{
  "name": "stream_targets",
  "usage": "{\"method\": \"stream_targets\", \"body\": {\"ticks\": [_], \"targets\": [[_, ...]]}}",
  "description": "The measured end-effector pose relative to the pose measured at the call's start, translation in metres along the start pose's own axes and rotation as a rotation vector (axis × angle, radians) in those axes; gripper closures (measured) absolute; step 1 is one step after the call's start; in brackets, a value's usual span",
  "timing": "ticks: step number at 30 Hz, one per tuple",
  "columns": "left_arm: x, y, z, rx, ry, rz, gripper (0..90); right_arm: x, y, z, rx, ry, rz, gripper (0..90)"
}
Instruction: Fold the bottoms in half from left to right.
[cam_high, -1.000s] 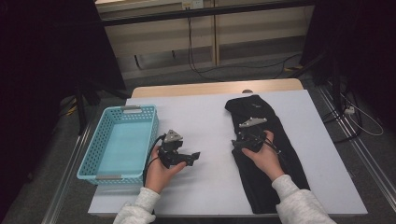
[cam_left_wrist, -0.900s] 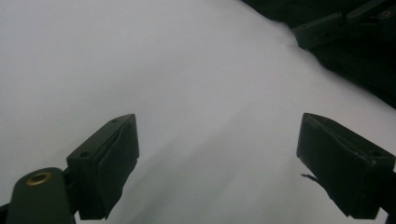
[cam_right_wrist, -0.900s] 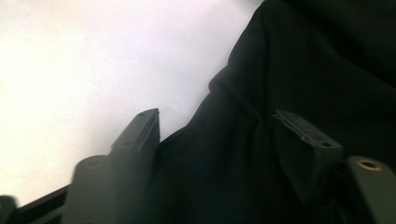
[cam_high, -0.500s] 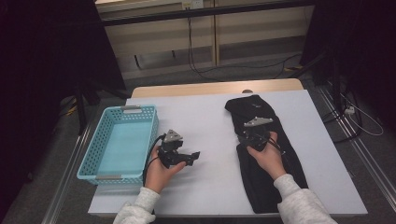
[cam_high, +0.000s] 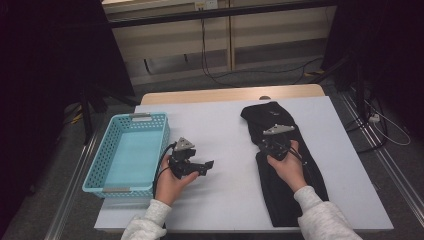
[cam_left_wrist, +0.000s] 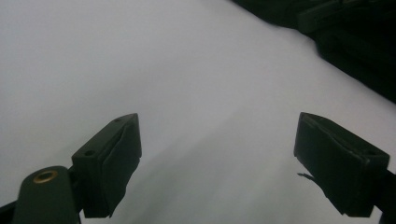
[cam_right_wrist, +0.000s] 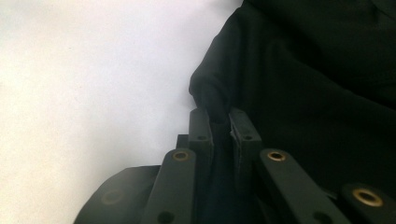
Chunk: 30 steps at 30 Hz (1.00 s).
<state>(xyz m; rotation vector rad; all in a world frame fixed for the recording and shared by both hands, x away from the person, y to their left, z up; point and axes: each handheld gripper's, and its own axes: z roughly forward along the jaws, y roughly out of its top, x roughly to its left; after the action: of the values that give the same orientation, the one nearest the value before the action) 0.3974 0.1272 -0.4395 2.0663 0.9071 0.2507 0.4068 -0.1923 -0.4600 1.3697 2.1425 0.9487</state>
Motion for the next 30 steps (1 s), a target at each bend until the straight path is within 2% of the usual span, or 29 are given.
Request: {"method": "stream_targets", "body": {"ticks": [5, 9, 16, 30], "targets": [[0.000, -0.001, 0.002, 0.010, 0.004, 0.006, 15.4, 0.000, 0.000, -0.001, -0.001, 0.026, -0.007, 83.9], [0.000, 0.000, 0.002, -0.003, 0.006, -0.008, 15.7, 0.002, 0.001, -0.002, -0.003, 0.037, -0.017, 84.1], [0.000, 0.001, 0.002, 0.006, 0.004, 0.005, 15.6, 0.010, 0.004, -0.005, -0.011, 0.069, -0.056, 84.4], [0.000, 0.000, 0.003, 0.005, -0.001, -0.003, 15.6, 0.028, 0.006, -0.005, -0.003, 0.128, -0.124, 84.4]]}}
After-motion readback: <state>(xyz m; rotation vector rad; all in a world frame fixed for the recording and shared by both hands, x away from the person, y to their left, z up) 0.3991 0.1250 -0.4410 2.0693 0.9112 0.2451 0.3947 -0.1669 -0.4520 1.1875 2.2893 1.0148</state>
